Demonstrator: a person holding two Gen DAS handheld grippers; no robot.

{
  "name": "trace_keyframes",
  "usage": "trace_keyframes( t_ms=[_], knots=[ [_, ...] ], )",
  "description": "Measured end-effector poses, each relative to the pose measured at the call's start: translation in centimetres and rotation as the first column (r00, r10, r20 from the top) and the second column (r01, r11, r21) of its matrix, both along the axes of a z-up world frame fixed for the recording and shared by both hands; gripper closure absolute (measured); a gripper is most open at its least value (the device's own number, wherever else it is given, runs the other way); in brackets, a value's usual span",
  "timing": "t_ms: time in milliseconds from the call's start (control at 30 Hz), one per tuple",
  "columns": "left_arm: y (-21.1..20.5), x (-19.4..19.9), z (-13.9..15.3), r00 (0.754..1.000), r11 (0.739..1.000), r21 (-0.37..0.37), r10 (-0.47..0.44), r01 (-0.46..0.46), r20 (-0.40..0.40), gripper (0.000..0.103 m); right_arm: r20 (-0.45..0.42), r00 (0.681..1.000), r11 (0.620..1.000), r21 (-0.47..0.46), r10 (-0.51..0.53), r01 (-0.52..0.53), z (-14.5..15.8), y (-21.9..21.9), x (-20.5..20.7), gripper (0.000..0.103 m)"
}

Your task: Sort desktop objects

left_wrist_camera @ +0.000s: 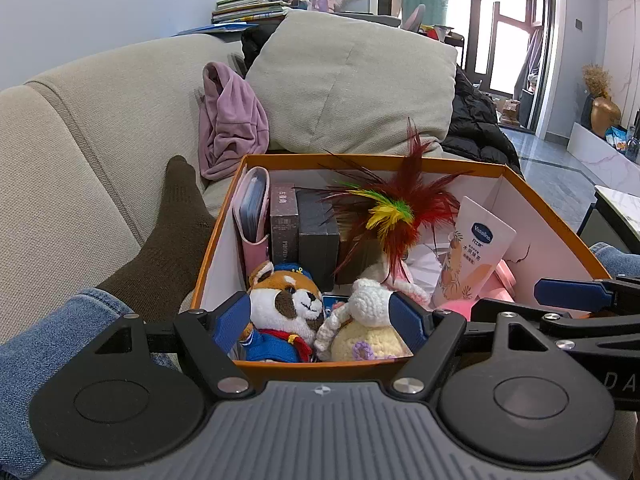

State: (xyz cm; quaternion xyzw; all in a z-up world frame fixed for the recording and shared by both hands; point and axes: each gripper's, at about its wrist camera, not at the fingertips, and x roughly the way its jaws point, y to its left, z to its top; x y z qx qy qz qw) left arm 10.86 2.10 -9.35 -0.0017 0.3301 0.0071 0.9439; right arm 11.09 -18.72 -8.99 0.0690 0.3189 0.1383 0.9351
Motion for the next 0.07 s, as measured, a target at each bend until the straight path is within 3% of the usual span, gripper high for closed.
trace_keyframes(
  t_ms=[67],
  knots=[
    [0.00, 0.00, 0.01, 1.000, 1.000, 0.000, 0.000, 0.000, 0.000, 0.013, 0.000, 1.000, 1.000, 0.000, 0.000, 0.000, -0.01, 0.00, -0.01, 0.030]
  ],
)
